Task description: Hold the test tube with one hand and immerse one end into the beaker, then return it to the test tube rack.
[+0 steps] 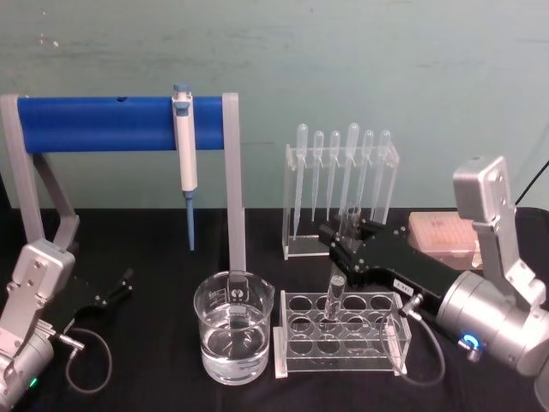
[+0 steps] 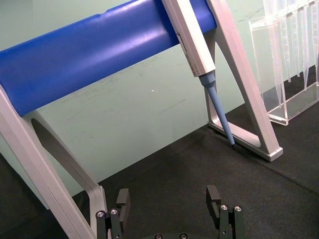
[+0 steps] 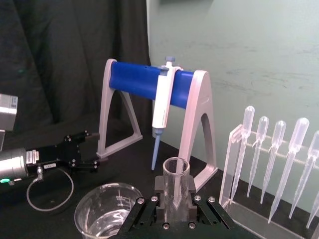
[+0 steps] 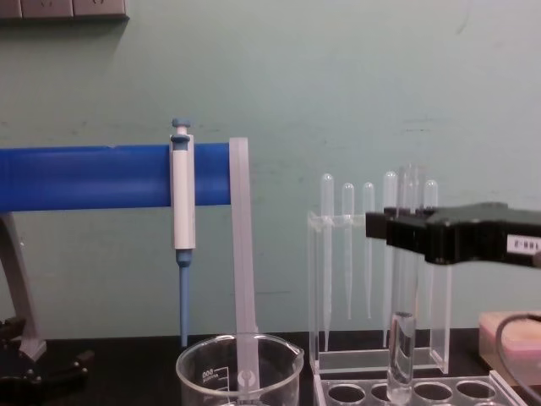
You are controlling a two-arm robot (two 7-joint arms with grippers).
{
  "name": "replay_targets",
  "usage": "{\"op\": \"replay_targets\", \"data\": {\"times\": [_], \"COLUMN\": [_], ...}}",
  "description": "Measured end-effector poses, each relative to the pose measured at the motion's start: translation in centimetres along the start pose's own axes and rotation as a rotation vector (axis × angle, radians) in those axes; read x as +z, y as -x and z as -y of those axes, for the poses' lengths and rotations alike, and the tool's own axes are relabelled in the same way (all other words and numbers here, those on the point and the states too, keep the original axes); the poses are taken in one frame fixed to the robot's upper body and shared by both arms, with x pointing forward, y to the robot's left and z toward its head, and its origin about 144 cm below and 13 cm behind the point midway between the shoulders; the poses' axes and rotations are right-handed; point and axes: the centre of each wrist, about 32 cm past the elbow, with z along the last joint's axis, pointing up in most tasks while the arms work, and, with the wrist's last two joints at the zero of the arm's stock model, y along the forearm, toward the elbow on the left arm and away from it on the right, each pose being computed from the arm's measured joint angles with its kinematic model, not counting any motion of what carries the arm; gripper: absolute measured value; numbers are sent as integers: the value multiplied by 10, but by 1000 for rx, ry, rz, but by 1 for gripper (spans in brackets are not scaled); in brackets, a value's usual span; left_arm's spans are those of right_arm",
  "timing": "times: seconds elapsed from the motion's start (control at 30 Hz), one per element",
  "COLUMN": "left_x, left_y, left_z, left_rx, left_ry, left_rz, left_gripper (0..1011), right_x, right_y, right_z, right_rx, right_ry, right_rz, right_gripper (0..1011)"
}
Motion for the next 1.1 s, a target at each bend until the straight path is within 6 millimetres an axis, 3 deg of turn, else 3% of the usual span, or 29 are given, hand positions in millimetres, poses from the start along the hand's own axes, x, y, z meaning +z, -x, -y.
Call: {"op": "replay_targets", "data": {"times": [0.47,1.1], "left_x": [0,0], "left_y": [0,0], "left_z": [0,0], "left_rx": [0,0], "left_ry": [0,0], "left_rz": [0,0], "left_gripper": [1000,1000], "right_x": [31,32], "right_y": [-14,-15], "right_z": [-6,-6], "right_rx": [49,50], "right_ry": [20,26], "right_rz": [-21,-18], "right_gripper": [224,224]}}
